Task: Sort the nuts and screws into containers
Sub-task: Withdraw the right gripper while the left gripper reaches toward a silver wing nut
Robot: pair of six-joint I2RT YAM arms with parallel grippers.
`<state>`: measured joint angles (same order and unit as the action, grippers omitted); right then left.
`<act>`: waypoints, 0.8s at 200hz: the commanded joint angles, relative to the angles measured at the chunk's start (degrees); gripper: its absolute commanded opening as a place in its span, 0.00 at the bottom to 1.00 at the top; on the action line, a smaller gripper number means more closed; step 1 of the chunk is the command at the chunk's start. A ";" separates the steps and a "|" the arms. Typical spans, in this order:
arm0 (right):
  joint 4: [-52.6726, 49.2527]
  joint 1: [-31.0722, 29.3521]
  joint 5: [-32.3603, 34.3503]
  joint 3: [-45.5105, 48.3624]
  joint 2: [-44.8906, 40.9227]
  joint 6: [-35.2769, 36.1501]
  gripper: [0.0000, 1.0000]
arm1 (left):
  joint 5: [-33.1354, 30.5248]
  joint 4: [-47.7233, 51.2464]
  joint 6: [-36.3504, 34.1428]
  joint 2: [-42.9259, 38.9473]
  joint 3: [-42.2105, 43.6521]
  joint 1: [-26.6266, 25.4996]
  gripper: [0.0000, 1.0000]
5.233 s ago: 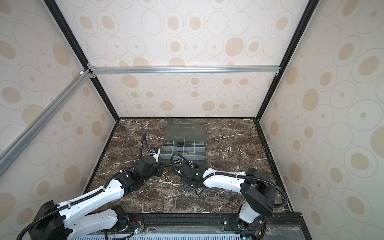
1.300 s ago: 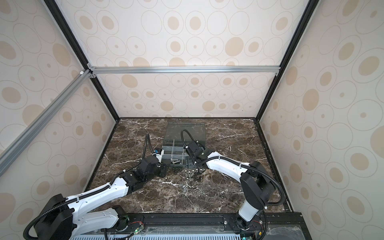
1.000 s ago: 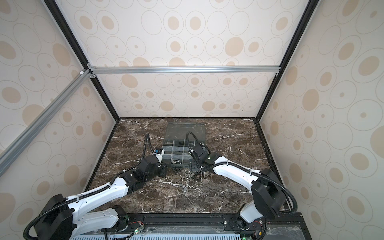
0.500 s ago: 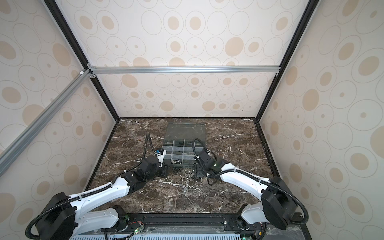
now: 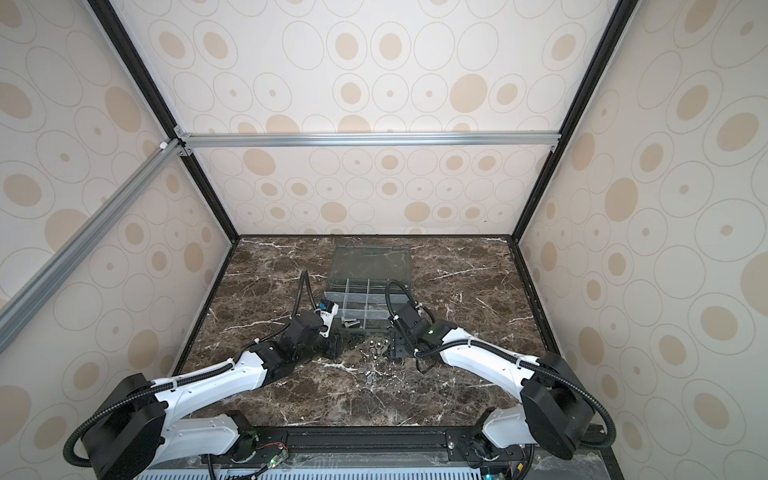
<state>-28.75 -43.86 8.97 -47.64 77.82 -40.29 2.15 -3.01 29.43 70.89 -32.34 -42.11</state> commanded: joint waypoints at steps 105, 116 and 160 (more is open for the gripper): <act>-0.86 0.09 0.17 2.77 -1.71 -1.69 0.77 | 10.76 -12.10 10.12 0.51 7.70 -1.54 0.49; -1.00 0.11 0.09 2.90 -1.87 -1.75 0.77 | 12.78 -12.80 10.79 1.78 7.99 -1.57 0.48; -1.53 0.10 0.78 3.98 -3.61 -2.11 0.76 | 17.43 -18.96 13.13 4.70 9.72 -1.79 0.47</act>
<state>-28.73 -43.86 8.84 -44.93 76.20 -41.17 15.53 -15.94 39.51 74.81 -23.90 -43.51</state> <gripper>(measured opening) 0.766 0.468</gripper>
